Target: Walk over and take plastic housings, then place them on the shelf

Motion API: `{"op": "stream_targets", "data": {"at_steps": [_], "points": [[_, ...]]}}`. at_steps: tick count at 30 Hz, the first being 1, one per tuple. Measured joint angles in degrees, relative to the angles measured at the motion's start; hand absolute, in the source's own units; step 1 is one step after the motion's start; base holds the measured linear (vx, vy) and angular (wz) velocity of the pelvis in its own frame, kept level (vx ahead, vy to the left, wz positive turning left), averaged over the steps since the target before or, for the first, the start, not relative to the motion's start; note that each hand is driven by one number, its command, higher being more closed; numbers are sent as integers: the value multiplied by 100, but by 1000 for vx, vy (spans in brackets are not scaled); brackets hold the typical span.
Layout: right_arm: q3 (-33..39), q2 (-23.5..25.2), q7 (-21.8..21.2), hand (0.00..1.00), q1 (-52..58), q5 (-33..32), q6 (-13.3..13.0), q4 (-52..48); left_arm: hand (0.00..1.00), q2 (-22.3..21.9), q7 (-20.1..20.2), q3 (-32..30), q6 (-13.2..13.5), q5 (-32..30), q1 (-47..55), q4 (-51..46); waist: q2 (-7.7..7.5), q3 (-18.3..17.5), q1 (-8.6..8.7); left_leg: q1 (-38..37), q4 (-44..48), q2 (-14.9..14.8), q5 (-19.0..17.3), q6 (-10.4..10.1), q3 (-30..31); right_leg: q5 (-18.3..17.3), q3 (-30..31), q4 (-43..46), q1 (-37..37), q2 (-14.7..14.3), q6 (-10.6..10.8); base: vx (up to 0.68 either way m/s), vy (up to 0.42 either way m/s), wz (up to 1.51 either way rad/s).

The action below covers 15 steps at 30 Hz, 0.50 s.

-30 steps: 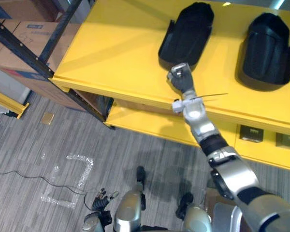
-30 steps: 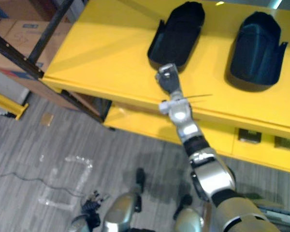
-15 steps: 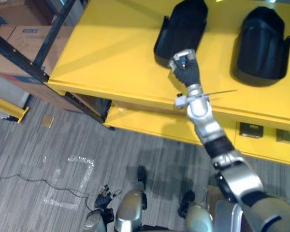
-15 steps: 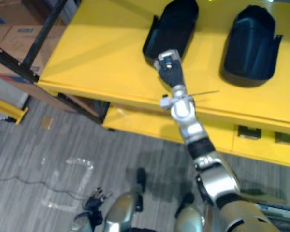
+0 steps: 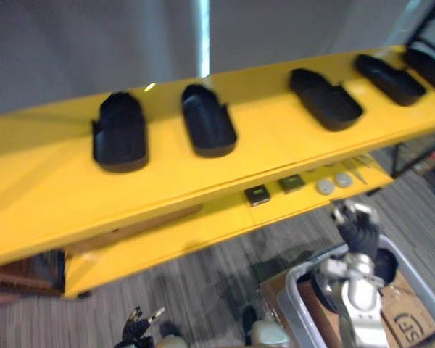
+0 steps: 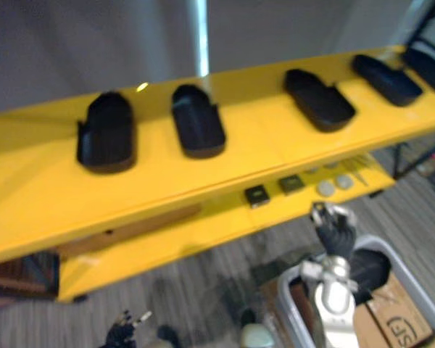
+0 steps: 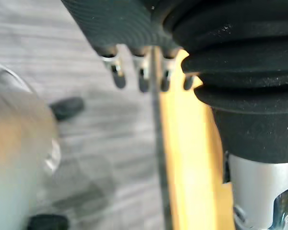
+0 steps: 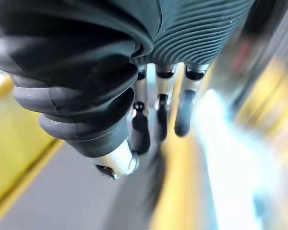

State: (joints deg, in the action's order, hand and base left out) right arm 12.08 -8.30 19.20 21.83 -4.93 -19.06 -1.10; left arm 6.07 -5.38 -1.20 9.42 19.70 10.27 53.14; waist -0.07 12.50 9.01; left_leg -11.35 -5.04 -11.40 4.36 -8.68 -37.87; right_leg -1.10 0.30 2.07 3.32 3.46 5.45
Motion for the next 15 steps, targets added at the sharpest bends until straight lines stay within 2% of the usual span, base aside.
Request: {"op": "stream_targets", "data": {"at_steps": [2, 5, 7, 11, 12, 13, 14, 15], "points": [[255, 114, 132, 0, 234, -238, -134, 274, 0, 25, 10, -5, 1, 3, 8, -25, 46, -32, 104, -62, -1, -58, -4, -11, -142, -37, -15, -19, -31, -30, -6, -82, -38, -43], [379, 283, 206, 0, 500, -477, -498, 359, 0, 28, 96, -10, -7, -6, 158, -30, 102, -111, 136, -171, -2, -129, -35, -76, -397, 56, -179, -17, -62, -22, -5, -68, -22, -40], [360, 375, 195, 0, 571, -555, -603, 359, 0, 19, 145, 19, -15, -82, 185, -33, 112, -139, 149, -167, -2, -148, -46, -91, -460, 70, -179, -17, -92, -35, -8, -30, -17, -17], [-7, 399, 143, 0, 400, -547, -598, 360, 0, 5, 163, 39, -110, -253, 344, -51, 140, -271, 99, -173, 33, -116, -146, -142, -492, 177, 11, -40, -242, -73, -48, 8, -1, -21], [-88, 389, 103, 0, 327, -548, -588, 363, 0, 0, 161, 38, -135, -252, 363, -51, 142, -277, 60, -164, 34, -75, -223, -165, -364, 202, 104, -41, -278, -109, -61, 45, 19, -84], [-343, 364, 16, 0, 78, -554, -578, 412, 0, 2, 146, 14, -179, -220, 443, -64, 126, -271, -143, -74, 241, 98, -624, -133, 356, 239, 470, -61, -375, -163, -49, 28, 31, -97], [-444, 362, -39, 0, -25, -553, -577, 433, 0, 7, 122, 11, -184, -210, 485, -67, 118, -268, -220, -26, 405, 138, -799, -99, 612, 267, 591, -82, -399, -182, -48, 33, 55, -125], [-635, 333, -85, 0, -263, -550, -577, 480, 0, 13, 90, 8, -181, -196, 572, -66, 118, -277, -321, 105, 807, 194, -1176, 5, 1085, 294, 813, -84, -425, -229, -78, 31, 55, -90]]}}
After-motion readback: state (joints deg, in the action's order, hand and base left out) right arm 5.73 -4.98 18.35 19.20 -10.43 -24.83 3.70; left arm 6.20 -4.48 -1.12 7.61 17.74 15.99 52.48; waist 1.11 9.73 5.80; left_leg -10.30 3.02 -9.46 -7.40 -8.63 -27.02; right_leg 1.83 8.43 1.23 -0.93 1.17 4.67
